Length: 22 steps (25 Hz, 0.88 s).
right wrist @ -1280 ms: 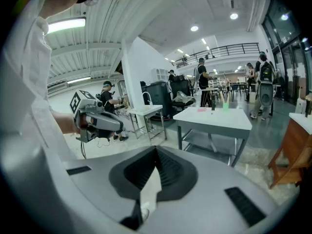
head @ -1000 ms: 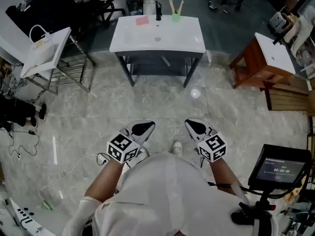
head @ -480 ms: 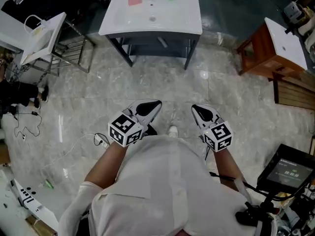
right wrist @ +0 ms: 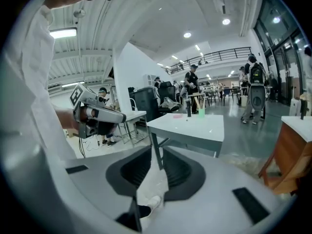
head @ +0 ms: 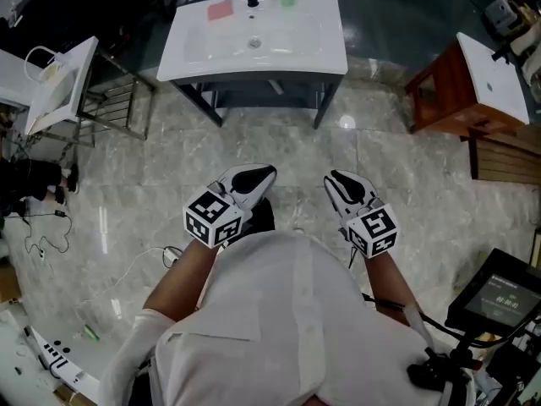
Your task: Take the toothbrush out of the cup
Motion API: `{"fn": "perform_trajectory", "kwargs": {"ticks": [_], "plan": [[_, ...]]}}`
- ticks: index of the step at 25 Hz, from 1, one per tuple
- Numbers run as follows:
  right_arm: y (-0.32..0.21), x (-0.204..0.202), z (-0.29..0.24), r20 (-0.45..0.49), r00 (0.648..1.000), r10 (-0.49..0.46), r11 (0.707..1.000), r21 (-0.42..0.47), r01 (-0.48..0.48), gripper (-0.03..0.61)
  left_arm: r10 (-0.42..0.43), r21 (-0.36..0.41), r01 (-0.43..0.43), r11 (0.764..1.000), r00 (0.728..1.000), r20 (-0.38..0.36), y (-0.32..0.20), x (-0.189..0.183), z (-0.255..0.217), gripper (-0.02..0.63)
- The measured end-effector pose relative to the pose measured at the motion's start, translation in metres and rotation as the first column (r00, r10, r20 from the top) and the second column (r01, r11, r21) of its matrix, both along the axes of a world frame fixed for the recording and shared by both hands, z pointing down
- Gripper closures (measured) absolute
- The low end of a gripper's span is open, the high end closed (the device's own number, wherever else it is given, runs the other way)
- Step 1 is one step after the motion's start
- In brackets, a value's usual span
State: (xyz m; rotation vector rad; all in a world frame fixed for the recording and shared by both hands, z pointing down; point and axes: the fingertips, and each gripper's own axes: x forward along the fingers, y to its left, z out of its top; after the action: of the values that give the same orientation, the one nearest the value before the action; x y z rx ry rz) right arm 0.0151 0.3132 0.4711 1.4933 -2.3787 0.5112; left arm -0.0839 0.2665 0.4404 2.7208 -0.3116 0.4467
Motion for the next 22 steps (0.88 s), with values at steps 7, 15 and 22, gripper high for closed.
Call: {"fn": "perform_trajectory", "kwargs": {"ticks": [7,15,22], "plan": [[-0.112,0.005,-0.012,-0.042,0.997,0.065,0.998,-0.020,-0.066,0.537,0.071,0.026,-0.070,0.997,0.997,-0.024,-0.114,0.008,-0.014,0.606],[-0.229,0.006,-0.015,-0.037,0.989,0.141,0.990,-0.013,-0.141,0.537,0.058,0.032,-0.057,0.998,0.998,-0.008,-0.215,-0.018,-0.001,0.606],[-0.280,0.022,-0.032,-0.040,0.988,0.147,0.989,0.029,-0.146,0.532,-0.001,0.033,0.002,0.999,1.000,-0.020,-0.236,-0.031,-0.008,0.607]]}}
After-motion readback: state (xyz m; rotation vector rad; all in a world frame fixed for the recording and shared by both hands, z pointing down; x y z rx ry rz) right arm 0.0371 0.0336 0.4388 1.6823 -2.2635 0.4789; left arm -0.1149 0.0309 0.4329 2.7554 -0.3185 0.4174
